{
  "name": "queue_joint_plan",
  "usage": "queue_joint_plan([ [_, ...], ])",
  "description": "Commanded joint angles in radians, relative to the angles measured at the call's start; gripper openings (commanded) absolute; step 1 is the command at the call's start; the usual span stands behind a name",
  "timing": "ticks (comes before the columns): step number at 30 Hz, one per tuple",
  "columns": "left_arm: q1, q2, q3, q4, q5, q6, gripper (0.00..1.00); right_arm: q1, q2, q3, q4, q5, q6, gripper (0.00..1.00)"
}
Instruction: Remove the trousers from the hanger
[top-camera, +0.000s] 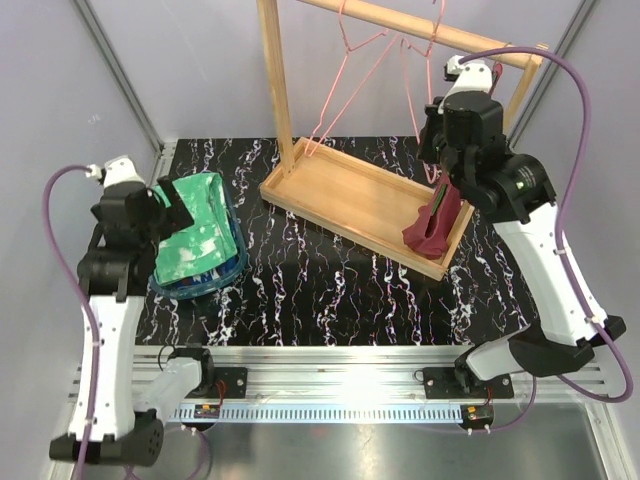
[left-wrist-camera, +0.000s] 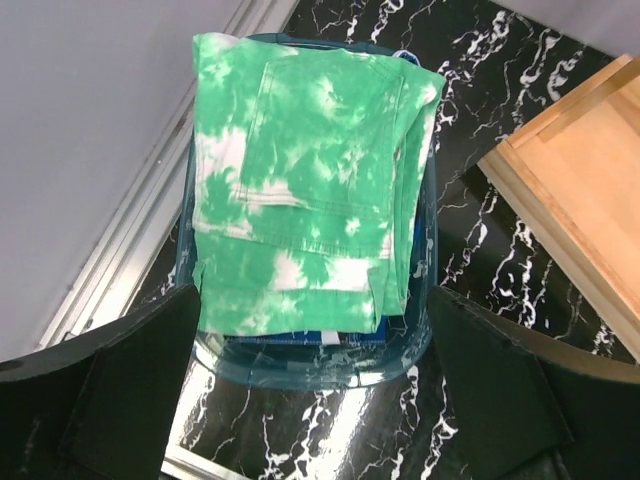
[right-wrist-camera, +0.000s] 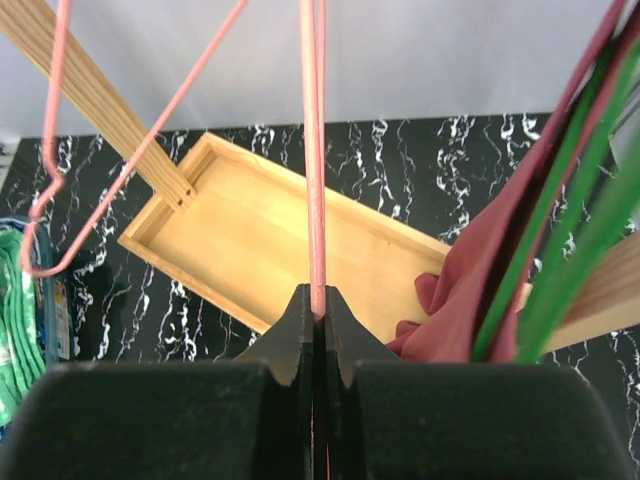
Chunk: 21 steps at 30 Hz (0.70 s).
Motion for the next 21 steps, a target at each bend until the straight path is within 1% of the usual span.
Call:
queue_joint_plan([
  [1,0.004,-0.096,-0.033,-0.018,0.018,-0.047,0.99,0.010,0.025,-0.044,0.056,0.042,0.055,0.00],
  [2,0.004,-0.149,-0.033,-0.023,0.023,-0.047,0.99,0.017,0.031,-0.050,0.059,0.039,0.060,0.00],
  [5,0.004,-0.234,-0.025,-0.057,0.027,-0.037,0.99,0.044,0.055,-0.052,0.073,0.028,0.064,0.00],
  [8,0.004,-0.269,-0.019,-0.080,0.055,-0.012,0.99,0.079,0.078,-0.039,0.073,0.025,0.064,0.00],
  [9,0.004,-0.279,-0.007,-0.090,0.061,-0.006,0.99,0.090,0.080,-0.041,0.078,0.025,0.063,0.02],
  [10,0.004,-0.283,-0.004,-0.109,0.076,-0.005,0.99,0.095,0.080,-0.042,0.081,0.025,0.064,0.07],
  [12,0.004,-0.298,0.010,-0.124,0.090,0.005,0.99,0.099,0.062,-0.065,0.092,0.015,0.064,0.19],
  [13,0.004,-0.305,0.013,-0.135,0.099,0.009,0.99,0.099,0.051,-0.077,0.105,0.001,0.061,0.33],
  [15,0.004,-0.314,0.027,-0.153,0.102,0.023,0.99,0.099,0.013,-0.117,0.124,-0.045,0.055,0.45],
  [16,0.004,-0.321,0.041,-0.172,0.096,0.025,0.99,0.099,-0.004,-0.131,0.137,-0.056,0.057,0.57],
  [17,0.003,-0.331,0.041,-0.175,0.092,0.026,0.99,0.099,-0.021,-0.145,0.142,-0.085,0.057,0.66],
  [18,0.003,-0.340,0.041,-0.176,0.092,0.028,0.99,0.101,-0.059,-0.172,0.145,-0.102,0.057,0.79],
  [19,0.001,-0.361,0.039,-0.175,0.098,0.029,0.99,0.101,-0.079,-0.185,0.150,-0.122,0.057,0.90],
  [21,-0.003,-0.377,0.039,-0.175,0.107,0.032,0.99,0.101,-0.147,-0.226,0.154,-0.197,0.049,0.93],
])
